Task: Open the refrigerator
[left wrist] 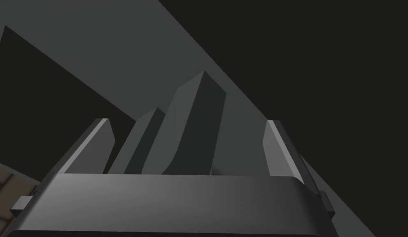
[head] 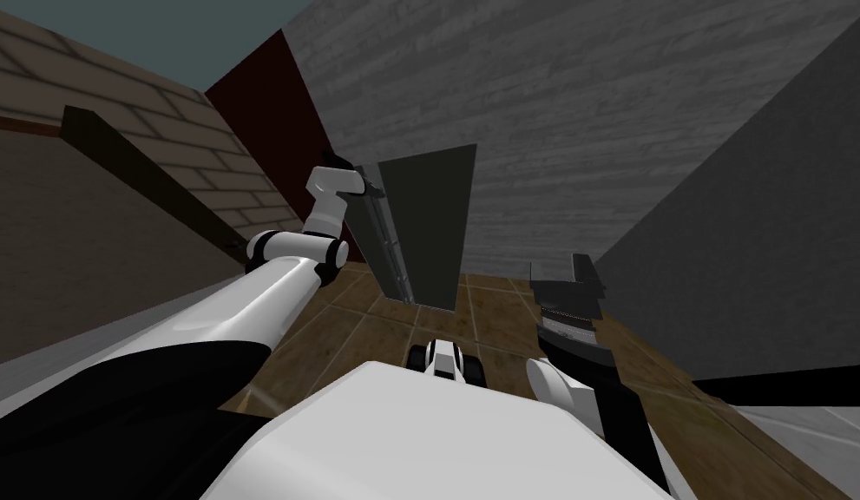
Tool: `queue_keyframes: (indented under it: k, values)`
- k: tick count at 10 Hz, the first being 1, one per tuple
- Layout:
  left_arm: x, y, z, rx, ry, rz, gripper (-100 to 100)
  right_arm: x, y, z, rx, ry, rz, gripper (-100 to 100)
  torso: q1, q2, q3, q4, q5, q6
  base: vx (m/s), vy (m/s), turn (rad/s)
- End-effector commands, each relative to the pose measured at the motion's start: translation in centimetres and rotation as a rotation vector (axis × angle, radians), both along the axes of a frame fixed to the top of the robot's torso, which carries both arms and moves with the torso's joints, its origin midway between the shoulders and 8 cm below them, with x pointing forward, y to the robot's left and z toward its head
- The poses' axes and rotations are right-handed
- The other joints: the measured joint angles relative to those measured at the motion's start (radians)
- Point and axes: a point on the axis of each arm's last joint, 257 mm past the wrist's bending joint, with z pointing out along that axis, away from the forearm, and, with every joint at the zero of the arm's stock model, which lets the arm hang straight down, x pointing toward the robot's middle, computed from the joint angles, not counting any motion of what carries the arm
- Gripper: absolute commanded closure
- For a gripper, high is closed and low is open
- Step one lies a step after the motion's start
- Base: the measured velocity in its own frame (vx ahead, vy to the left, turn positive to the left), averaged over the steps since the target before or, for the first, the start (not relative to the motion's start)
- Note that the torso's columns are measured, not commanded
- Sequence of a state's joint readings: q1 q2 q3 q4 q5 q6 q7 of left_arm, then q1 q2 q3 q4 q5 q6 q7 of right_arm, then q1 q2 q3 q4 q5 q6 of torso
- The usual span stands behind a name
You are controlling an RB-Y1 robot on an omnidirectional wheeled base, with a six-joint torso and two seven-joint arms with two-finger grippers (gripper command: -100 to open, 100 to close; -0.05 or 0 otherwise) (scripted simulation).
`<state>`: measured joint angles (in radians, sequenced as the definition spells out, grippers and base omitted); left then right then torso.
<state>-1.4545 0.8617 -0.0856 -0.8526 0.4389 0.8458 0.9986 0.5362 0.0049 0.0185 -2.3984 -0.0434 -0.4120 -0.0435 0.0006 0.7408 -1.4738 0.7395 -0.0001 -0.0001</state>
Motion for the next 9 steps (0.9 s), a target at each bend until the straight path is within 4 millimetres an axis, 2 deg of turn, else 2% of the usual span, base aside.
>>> queue_keyframes:
  k: [1, 2, 4, 5, 7, 9]
  values:
    - [0.0, 0.0, 0.0, -0.001, 0.0, 0.0, 100, 0.0, 0.0, 0.0, 0.0, 0.0, 0.0, 0, 0.0, 0.001, 0.0, -0.001, 0.0, 0.0, 0.014, 0.003, 0.002]
    - [-0.4, 1.2, 0.1, -0.001, 0.0, 0.025, 100, 0.0, 0.0, 0.0, 0.0, 0.0, 0.0, 0, -0.001, 0.002, 0.001, 0.0, 0.0, 0.0, -0.015, -0.091, 0.069]
    - [-1.1, 3.5, 0.2, -0.001, 0.001, 0.074, 100, 0.0, 0.0, 0.0, 0.001, 0.0, 0.0, 0, -0.006, 0.002, 0.002, -0.002, 0.001, -0.004, -0.068, -0.253, 0.136]
    - [-1.1, 3.5, 0.2, -0.001, 0.001, 0.074, 100, 0.0, 0.0, 0.0, 0.001, 0.0, 0.0, 0, -0.007, 0.003, 0.002, -0.001, 0.0, -0.002, -0.093, -0.215, 0.128]
    - [-2.0, 5.8, 0.3, -0.002, 0.001, 0.124, 100, 0.0, 0.0, 0.0, 0.001, 0.0, 0.0, 0, 0.0, -0.002, -0.002, 0.0, -0.001, 0.001, -0.093, -0.208, 0.1]
    - [-2.9, 8.0, 0.4, -0.002, 0.0, 0.174, 100, 0.0, 0.0, 0.0, 0.001, 0.0, 0.0, 0, -0.004, -0.003, -0.002, 0.0, -0.002, 0.0, -0.094, -0.253, 0.153]
